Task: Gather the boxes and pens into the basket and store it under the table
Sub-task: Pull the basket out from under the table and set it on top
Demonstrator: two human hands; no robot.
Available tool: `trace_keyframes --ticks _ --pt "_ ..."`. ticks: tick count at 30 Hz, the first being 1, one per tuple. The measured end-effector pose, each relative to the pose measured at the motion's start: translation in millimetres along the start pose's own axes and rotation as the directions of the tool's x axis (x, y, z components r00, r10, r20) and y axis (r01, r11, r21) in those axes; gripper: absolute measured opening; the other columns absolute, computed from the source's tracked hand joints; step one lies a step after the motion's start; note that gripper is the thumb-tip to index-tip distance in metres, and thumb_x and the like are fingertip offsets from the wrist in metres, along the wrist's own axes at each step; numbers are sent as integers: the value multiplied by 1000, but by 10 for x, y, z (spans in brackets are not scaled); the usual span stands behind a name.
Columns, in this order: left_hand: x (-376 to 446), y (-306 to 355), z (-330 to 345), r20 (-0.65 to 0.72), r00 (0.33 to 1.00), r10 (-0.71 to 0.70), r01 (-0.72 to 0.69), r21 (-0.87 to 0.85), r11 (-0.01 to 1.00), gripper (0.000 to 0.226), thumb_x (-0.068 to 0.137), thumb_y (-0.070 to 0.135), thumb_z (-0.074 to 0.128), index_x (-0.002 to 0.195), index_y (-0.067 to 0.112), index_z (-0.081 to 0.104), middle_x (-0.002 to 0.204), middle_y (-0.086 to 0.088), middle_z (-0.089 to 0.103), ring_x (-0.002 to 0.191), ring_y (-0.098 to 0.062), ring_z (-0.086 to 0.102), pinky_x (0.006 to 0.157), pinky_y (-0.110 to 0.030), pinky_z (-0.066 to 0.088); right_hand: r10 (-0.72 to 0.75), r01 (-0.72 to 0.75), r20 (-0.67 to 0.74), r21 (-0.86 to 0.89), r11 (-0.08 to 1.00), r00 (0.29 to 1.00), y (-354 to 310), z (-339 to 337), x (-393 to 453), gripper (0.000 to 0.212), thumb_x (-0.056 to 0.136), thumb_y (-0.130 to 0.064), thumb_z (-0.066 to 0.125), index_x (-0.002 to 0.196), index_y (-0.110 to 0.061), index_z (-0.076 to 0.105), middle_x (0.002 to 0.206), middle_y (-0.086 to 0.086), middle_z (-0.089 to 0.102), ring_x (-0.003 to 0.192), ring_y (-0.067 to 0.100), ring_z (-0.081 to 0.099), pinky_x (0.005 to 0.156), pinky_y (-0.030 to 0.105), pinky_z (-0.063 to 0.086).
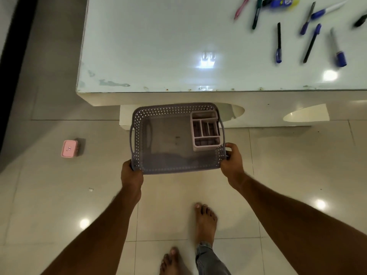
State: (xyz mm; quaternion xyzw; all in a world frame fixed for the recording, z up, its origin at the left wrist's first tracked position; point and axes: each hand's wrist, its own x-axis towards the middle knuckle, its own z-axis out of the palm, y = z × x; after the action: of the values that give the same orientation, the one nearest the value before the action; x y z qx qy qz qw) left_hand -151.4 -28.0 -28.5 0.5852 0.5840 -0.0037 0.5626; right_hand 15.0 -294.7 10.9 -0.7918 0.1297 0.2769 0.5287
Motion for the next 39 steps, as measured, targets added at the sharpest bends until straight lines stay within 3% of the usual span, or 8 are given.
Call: trace_keyframes --ticks 7,12,17,20,23,29,37,39 --pt "-680 58 -327 22 1000 13 -13 20 1000 16 92 1 54 89 9 67 81 -16 68 74 -27 56 62 -34 45 9 -9 11 25 1000 1000 -94 -177 -665 39 94 2 64 124 -19 49 108 6 68 97 23 69 67 25 59" --pt "-1165 160 -542 15 999 43 -43 -30 999 19 95 -1 54 94 13 67 89 -11 67 79 -24 58 72 -35 46 13 -13 6 38 999 1000 -195 -309 -1087 43 91 6 64 123 -19 50 108 6 68 96 20 68 64 24 57" --pt "-1536 171 -756 -27 999 19 -19 -28 999 35 92 -3 57 124 8 61 113 -26 66 87 -34 60 95 -60 51 -7 7 -5 35 999 1000 -357 -427 -1453 46 90 7 66 123 -20 51 108 4 67 96 17 66 60 21 57" --pt "-1715 223 -865 -47 999 22 -24 -41 999 36 91 -3 59 125 7 61 117 -29 63 112 -51 54 98 -64 46 -45 45 -8 14 999 999 -470 -493 -1604 49 88 8 68 124 -20 53 108 5 68 98 20 66 62 22 56" --pt "-1847 302 -964 -7 998 60 -60 -19 998 28 90 2 62 118 2 62 113 -32 61 112 -53 52 94 -66 47 -66 66 6 16 998 998 -613 -548 -1703 51 86 10 69 123 -22 54 109 5 68 98 19 67 60 20 57" --pt "-2033 669 -1070 -24 994 107 -109 -111 988 35 91 5 66 124 16 64 116 -8 71 110 -32 65 91 -44 55 -101 100 17 47 994 995 -985 -629 -1770 53 86 11 69 123 -23 54 108 8 69 98 23 67 58 20 57" --pt "-1982 1349 -1002 -25 988 153 -155 -173 973 40 92 0 64 129 13 60 119 -10 67 111 -34 63 97 -50 53 -145 144 10 75 987 989 -1521 -687 -1553 52 85 14 67 125 -16 54 109 11 68 96 23 66 57 20 57" --pt "-1913 1523 -948 -14 987 159 -159 -169 973 37 91 -3 61 125 10 62 110 -9 68 100 -32 64 95 -56 53 -149 149 7 75 986 989 -1654 -681 -1441 51 85 13 68 125 -15 54 109 11 68 95 21 66 58 21 56"
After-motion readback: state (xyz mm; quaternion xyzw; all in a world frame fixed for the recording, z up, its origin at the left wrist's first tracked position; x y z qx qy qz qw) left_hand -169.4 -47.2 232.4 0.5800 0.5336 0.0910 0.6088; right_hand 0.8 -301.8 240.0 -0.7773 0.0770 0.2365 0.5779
